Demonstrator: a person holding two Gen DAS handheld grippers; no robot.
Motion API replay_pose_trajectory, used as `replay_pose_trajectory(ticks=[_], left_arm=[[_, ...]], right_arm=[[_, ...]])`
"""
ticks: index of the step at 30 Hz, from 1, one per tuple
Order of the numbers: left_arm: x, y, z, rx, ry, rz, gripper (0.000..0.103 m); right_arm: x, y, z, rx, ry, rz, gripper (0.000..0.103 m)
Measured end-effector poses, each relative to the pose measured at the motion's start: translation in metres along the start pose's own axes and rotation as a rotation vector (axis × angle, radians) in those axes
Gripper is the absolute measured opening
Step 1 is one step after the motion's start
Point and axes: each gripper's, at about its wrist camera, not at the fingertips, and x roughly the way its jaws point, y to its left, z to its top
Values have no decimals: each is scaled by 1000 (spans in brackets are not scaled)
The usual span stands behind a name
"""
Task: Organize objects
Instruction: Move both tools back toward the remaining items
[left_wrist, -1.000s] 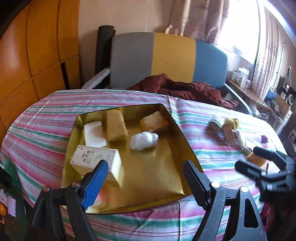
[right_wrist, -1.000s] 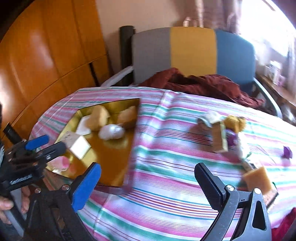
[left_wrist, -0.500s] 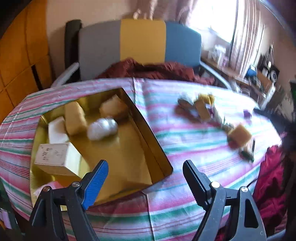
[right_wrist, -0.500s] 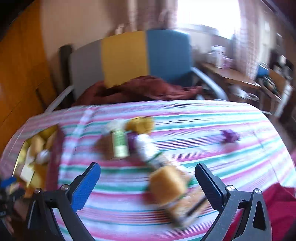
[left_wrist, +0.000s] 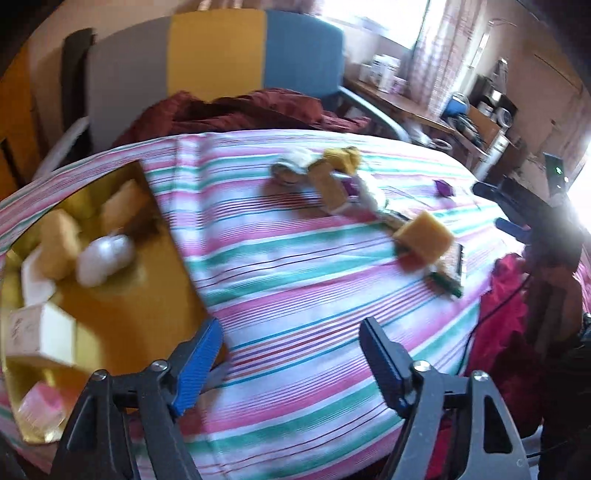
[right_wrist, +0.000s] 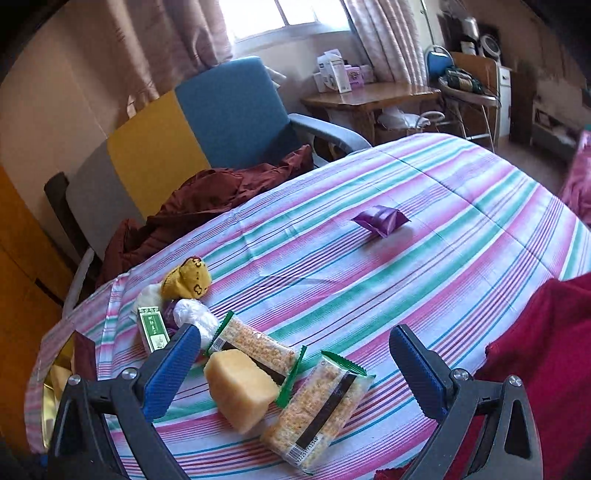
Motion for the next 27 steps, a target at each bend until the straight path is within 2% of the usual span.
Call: replay_pose_trajectory(ticks=[4, 6, 10, 16, 19, 22, 27], left_arm=[[21, -21, 13, 19, 37, -137, 76], [32, -31, 20, 40, 61, -167, 76], [48, -58, 31, 118, 70, -172, 77], [69, -101, 50, 259, 22, -191, 77], [81, -120, 58, 326, 33, -190, 78], [94, -134, 63, 372, 53, -174, 83], [108, -143, 69, 424, 47, -162, 83]], right_arm=[[0, -6, 1, 40, 5, -6, 103], [3, -11, 1, 62, 19, -14, 103], [10, -22, 0, 113, 56, -9, 103], [20, -32, -3, 162, 120, -24, 103], [24, -35, -4, 172, 142, -21, 103], [30, -38, -5, 182, 168, -21, 103], [33, -39, -5, 186, 185, -17, 103]])
